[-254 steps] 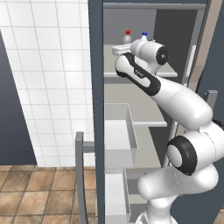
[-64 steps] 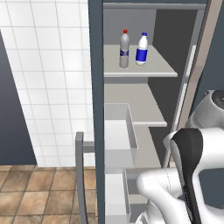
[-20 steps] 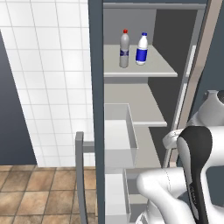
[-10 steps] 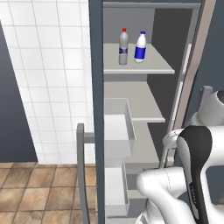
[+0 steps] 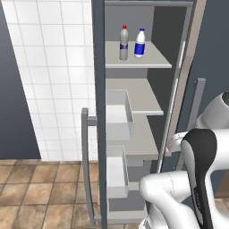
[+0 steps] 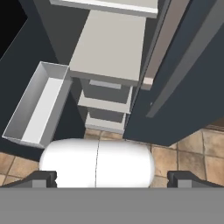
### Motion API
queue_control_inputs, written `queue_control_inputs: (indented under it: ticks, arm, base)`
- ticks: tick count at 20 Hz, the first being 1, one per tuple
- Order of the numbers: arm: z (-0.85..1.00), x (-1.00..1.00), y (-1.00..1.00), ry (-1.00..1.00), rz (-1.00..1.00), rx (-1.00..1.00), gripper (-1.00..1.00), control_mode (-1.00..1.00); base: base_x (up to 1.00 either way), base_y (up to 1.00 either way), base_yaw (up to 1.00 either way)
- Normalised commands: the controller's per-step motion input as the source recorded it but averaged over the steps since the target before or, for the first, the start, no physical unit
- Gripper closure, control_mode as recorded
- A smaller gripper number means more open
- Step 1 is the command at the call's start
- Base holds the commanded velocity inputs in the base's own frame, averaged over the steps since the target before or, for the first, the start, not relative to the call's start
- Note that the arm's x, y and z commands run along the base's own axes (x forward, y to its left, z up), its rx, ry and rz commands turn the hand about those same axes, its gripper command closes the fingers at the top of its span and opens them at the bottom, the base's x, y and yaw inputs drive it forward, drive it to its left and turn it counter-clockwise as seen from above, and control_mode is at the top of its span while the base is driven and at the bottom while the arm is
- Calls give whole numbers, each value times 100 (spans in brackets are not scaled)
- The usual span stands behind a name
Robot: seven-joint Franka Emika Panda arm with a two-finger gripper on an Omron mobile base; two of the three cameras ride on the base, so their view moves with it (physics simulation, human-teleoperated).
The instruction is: Take the bottled waters from the counter and place them in the freezer to freeze. Close the freezer door after placing the bottles.
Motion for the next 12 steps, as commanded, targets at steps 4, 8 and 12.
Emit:
queue_control_inputs:
  ticks: [4,8,12]
  arm:
    - [0,0,0,0,0,0,-100,100]
    - [0,0,0,0,0,0,-100,100]
    - [0,0,0,0,0,0,-100,100]
  base:
    - [-45,0,-1]
    - [-43,0,-1]
    - [-44,1,-2]
